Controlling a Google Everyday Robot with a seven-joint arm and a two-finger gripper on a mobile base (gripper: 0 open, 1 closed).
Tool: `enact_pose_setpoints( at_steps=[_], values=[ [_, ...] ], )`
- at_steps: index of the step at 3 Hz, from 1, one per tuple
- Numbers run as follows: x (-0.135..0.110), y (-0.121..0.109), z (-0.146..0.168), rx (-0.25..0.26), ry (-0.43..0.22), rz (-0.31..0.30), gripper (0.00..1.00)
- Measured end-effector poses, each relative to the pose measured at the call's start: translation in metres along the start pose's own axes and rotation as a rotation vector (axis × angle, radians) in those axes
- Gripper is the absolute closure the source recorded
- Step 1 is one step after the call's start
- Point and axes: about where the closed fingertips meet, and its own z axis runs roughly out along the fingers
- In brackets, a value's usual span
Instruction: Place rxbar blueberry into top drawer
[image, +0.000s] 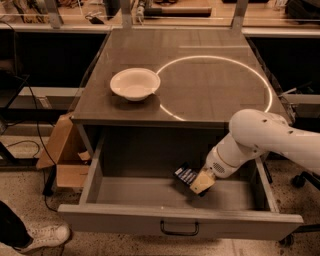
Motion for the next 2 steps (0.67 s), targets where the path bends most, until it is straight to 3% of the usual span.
enact_pose_setpoints(
  at_steps=[2],
  values=[
    [0.0134,-0.0103,0.0333,-0.022,0.011,0.023,1.0]
  ],
)
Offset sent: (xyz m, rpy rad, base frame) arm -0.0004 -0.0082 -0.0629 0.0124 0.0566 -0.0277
